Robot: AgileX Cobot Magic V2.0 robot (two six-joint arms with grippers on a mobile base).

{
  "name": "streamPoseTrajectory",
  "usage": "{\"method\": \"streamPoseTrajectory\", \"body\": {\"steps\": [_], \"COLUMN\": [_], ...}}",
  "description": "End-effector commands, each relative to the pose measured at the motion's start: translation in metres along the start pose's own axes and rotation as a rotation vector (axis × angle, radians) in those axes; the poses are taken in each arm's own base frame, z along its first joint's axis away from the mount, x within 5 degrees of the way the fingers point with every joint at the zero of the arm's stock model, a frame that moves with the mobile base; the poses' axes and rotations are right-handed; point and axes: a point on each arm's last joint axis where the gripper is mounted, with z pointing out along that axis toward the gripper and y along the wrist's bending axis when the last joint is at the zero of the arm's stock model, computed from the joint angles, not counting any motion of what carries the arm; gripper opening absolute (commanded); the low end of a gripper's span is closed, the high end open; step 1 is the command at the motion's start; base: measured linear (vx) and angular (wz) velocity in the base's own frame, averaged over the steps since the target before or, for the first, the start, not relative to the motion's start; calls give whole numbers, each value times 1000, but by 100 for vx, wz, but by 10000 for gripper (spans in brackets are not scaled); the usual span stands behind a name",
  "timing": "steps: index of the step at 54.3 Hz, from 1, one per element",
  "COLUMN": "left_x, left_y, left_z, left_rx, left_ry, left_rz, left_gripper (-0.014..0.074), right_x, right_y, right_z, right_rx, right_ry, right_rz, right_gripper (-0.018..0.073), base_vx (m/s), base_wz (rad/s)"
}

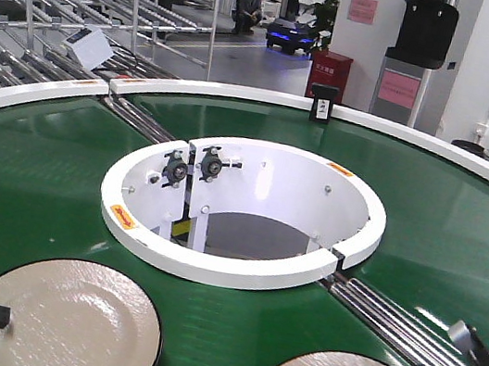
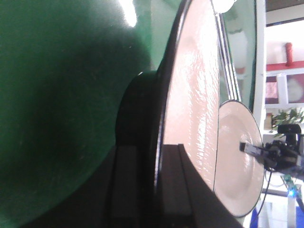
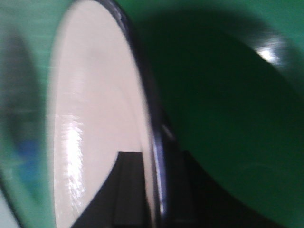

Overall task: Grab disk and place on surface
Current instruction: 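Lift both plates off the conveyor, holding them upright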

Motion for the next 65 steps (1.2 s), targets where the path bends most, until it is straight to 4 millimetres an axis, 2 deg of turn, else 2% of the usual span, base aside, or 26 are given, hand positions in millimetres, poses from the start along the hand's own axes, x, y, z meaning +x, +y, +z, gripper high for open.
{"method": "streamPoseTrajectory", "body": {"steps": [1,10,18,26,31,38,44,51,65], "left_x": [-10,-10,1,15,26,37,44,51,51], "left_y": [-41,-61,-92,-128,-149,-168,-177,-182,-182], "left_z": [-16,-22,-13,-9,-7,-6,-3,0,1], "left_rx": [167,110,122,159,180,174,196,220,219], "left_ry": [-99,-185,-178,-195,-203,-233,-224,-167,-165], "left_rz": [19,68,54,17,-8,-29,-44,-30,-28], "left_gripper": [-3,-1,-1,-1,-1,-1,-1,-1,-1], "right_x": [-8,-14,-14,-21,-28,-32,-32,-31,-31], "right_y": [44,85,140,199,221,234,237,238,238], "right_z": [-24,-48,-60,-85,-104,-120,-123,-123,-123], "right_rx": [-177,-254,-292,-361,-400,-375,-363,-369,-369], "right_ry": [-113,-293,-339,-414,-447,-473,-472,-463,-462], "right_rz": [-16,2,-4,-21,-14,-17,-34,-34,-34], "right_gripper": [-8,-6,-6,-6,-6,-6,-5,-5,-5], "base_vx": [0,0,0,0,0,0,0,0,0], "base_wz": [0,0,0,0,0,0,0,0,0]}}
